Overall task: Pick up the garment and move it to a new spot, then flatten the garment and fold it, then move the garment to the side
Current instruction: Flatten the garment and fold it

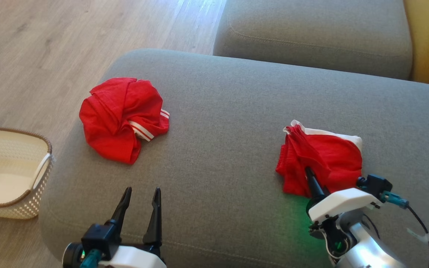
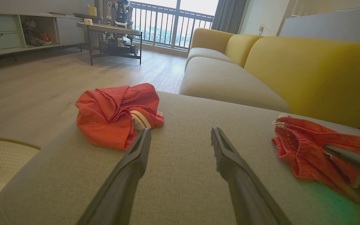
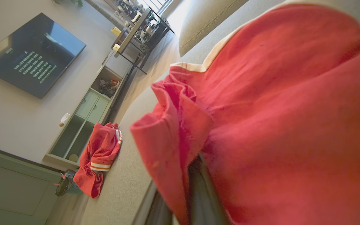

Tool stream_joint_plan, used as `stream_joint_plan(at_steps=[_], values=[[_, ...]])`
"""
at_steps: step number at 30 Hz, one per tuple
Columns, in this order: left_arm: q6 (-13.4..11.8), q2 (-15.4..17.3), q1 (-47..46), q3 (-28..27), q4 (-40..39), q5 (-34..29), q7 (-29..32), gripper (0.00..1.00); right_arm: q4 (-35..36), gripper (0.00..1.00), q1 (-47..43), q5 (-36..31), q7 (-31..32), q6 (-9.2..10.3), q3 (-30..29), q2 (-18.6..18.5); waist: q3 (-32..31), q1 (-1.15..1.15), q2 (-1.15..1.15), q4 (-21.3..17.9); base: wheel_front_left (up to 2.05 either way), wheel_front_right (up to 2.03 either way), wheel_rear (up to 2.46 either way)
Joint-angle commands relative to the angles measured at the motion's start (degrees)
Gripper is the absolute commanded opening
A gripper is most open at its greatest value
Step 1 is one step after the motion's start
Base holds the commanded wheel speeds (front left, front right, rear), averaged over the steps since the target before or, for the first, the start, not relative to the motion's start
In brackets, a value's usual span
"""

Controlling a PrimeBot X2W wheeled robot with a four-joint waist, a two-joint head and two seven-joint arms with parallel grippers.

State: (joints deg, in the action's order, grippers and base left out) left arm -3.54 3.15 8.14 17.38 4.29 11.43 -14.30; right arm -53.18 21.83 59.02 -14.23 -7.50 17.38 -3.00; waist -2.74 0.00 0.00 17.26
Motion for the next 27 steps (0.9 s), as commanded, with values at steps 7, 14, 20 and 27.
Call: stream_joint_plan(at_steps=[7,14,20,27], values=[[-0.37,-0.27,-2.02,-1.57,-1.55,0.2,-0.7,1.0,1.63,1.0,1.89,-3.12,-0.76,0.01,2.14,0.13,0.18,0.0,0.0,0.37,0.0,0.0,0.0],[-0.4,-0.27,-2.24,-1.44,-1.44,0.47,-0.7,1.0,4.36,1.0,0.82,-4.73,-0.76,0.01,5.13,0.13,0.5,0.0,0.0,0.39,0.0,0.0,0.0],[-0.46,-0.27,-2.59,-1.14,-1.37,0.62,-0.7,1.0,4.28,1.0,0.41,-6.22,-0.76,0.01,8.33,0.13,0.78,0.0,0.0,0.51,0.0,0.0,0.0],[-0.51,-0.27,-2.9,-0.84,-1.15,0.68,-0.7,1.0,0.02,1.0,1.22,-4.45,-0.55,0.01,11.86,0.13,0.9,0.0,0.0,0.69,0.0,0.0,0.0]])
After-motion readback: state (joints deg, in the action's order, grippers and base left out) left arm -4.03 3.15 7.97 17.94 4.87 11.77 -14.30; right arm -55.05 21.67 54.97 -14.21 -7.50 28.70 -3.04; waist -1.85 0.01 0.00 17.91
